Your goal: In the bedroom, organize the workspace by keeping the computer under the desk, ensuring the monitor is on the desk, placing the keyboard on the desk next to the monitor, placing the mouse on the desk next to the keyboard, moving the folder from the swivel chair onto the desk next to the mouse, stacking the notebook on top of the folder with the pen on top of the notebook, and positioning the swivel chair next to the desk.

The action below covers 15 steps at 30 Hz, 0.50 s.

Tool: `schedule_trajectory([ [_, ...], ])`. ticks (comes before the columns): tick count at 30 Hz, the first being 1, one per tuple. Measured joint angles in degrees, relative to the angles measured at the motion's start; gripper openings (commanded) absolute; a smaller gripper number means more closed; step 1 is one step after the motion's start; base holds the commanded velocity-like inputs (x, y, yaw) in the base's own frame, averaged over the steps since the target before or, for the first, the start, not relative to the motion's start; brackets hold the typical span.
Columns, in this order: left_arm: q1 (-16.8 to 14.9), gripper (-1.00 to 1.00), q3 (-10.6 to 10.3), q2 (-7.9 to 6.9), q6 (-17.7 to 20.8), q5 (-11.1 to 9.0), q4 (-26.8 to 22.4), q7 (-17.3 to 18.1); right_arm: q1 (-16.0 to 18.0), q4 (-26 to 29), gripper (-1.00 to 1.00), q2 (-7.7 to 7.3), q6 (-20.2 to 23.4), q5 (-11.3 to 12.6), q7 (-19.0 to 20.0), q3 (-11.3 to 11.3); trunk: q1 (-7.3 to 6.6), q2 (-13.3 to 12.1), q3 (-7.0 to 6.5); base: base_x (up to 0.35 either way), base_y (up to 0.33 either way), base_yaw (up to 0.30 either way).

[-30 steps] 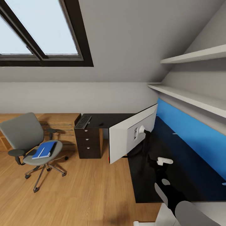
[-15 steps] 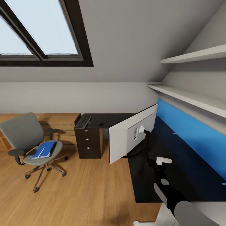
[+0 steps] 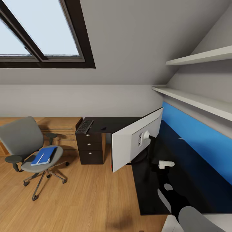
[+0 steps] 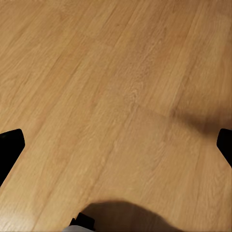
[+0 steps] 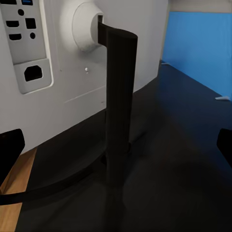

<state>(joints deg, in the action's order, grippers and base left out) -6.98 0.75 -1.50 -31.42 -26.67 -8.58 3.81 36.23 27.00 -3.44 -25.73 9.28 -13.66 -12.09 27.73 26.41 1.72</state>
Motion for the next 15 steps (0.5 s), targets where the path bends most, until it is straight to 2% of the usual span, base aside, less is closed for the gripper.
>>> schedule_trajectory([
  [15,0.0,1.0,0.1,-0.04,0.0,0.0,0.0,0.0,0.0,0.0,1.0,0.08,0.0,0.1,0.0,0.1,0.0,0.0,0.0,0.003,0.0,0.0],
])
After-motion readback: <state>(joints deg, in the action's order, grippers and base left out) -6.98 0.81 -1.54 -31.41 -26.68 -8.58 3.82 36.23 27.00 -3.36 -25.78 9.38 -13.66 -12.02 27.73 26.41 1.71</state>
